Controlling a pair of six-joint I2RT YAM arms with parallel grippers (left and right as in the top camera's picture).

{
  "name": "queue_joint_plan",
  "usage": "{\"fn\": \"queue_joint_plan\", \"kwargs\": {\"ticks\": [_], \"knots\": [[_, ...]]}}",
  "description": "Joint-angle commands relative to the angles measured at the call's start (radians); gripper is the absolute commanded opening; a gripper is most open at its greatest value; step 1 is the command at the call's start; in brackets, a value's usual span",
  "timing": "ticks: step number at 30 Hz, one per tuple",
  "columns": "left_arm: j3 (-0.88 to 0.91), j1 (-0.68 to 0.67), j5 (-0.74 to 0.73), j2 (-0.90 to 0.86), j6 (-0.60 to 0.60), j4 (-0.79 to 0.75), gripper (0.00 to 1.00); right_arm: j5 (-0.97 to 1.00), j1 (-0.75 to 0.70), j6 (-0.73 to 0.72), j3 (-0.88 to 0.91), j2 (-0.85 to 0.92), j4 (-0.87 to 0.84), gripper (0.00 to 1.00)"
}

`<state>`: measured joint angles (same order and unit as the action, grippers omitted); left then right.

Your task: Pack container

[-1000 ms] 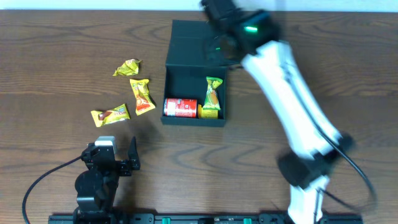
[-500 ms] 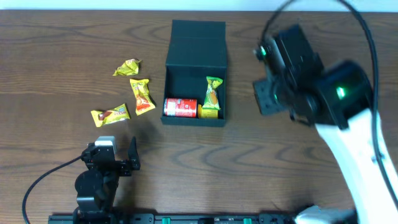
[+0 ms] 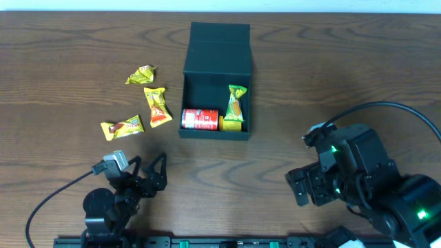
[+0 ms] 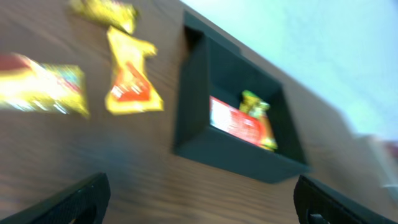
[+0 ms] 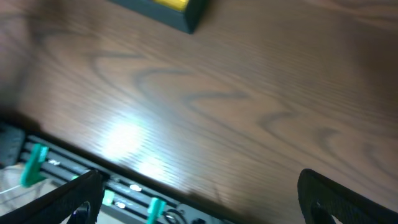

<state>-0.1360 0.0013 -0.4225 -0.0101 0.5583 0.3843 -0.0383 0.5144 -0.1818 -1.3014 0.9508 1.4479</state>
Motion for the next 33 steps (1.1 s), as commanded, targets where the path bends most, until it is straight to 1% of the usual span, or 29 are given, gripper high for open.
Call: {"fn": "queue_joint_plan", "kwargs": {"ticks": [1, 3, 4, 6, 8, 10, 13, 15, 19, 21, 24, 26, 28, 31, 33], "knots": [[0.021, -0.002, -0.035, 0.006, 0.22, -0.003, 0.95, -0.093, -0.004, 0.003, 0.006, -0.012, -0.017, 0.99], [0.021, -0.002, -0.015, 0.006, 0.338, -0.027, 0.95, -0.11, -0.004, 0.003, 0.006, -0.012, -0.02, 0.99], [0.021, -0.002, -0.031, 0.006, 0.373, -0.048, 0.96, -0.112, -0.004, 0.003, 0.006, -0.012, -0.02, 0.99], [0.021, -0.002, -0.114, 0.005, 0.282, -0.149, 0.95, -0.112, -0.004, 0.003, 0.006, -0.012, -0.022, 0.99], [0.018, -0.002, -0.145, -0.003, 0.269, -0.217, 0.96, -0.112, -0.005, 0.003, 0.006, -0.012, -0.033, 0.99], [0.0, -0.002, -0.128, -0.028, 0.256, -0.216, 0.96, -0.112, -0.004, 0.003, 0.006, -0.012, -0.049, 0.99], [-0.059, -0.002, -0.089, -0.13, 0.172, -0.203, 0.96, -0.112, -0.004, 0.003, 0.006, -0.012, -0.076, 0.99], [-0.122, -0.002, -0.064, -0.228, 0.088, -0.146, 0.96, -0.111, -0.004, 0.003, 0.006, -0.012, -0.076, 0.99], [-0.32, -0.002, 0.039, -0.486, -0.129, 0.04, 0.96, -0.107, -0.005, 0.004, 0.006, -0.012, -0.076, 0.99], [-0.458, -0.002, 0.119, -0.631, -0.224, 0.144, 0.96, -0.098, -0.005, 0.004, 0.006, -0.012, -0.077, 0.99], [-0.657, -0.002, 0.264, -0.814, -0.325, 0.286, 0.96, -0.077, -0.005, 0.004, 0.006, -0.012, -0.076, 0.99], [-0.792, -0.002, 0.389, -0.939, -0.365, 0.381, 0.96, -0.066, -0.005, 0.004, 0.006, -0.012, -0.076, 0.99], [-0.904, -0.002, 0.48, -1.049, -0.365, 0.457, 0.96, -0.063, -0.005, 0.005, 0.006, -0.012, -0.077, 0.99], [-1.051, -0.002, 0.513, -1.222, -0.365, 0.531, 0.96, -0.063, -0.005, 0.013, 0.006, -0.012, -0.084, 0.99], [-1.099, -0.002, 0.515, -1.319, -0.412, 0.535, 0.96, -0.063, -0.005, 0.029, 0.006, -0.012, -0.086, 0.99]]}}
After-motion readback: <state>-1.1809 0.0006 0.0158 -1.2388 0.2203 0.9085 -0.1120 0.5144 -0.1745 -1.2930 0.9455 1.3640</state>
